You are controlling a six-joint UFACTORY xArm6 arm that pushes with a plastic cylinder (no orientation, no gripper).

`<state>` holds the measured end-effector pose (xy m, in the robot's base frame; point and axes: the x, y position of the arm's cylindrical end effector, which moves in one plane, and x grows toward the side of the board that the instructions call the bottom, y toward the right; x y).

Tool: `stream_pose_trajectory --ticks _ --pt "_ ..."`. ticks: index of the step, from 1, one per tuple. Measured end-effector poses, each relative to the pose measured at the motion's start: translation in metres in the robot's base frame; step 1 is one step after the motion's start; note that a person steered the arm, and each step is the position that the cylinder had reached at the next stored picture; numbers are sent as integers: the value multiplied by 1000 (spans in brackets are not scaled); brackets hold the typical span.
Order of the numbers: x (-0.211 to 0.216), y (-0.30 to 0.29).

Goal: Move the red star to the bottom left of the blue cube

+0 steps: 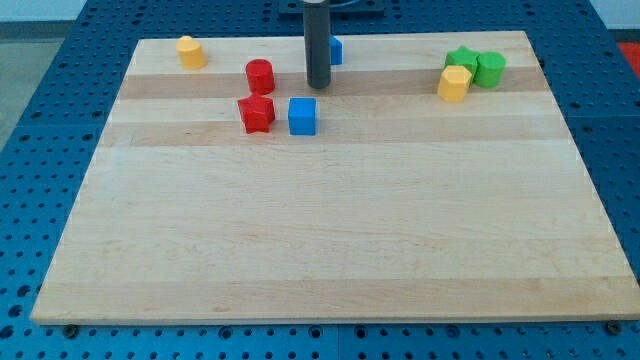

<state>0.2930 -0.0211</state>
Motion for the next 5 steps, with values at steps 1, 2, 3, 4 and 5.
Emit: stream_pose_trajectory --ticks 1,2,3,4,5 --pt "0 -1" --pt "1 -17" --pt "16 -21" --pt "27 -49" --pt "36 -76"
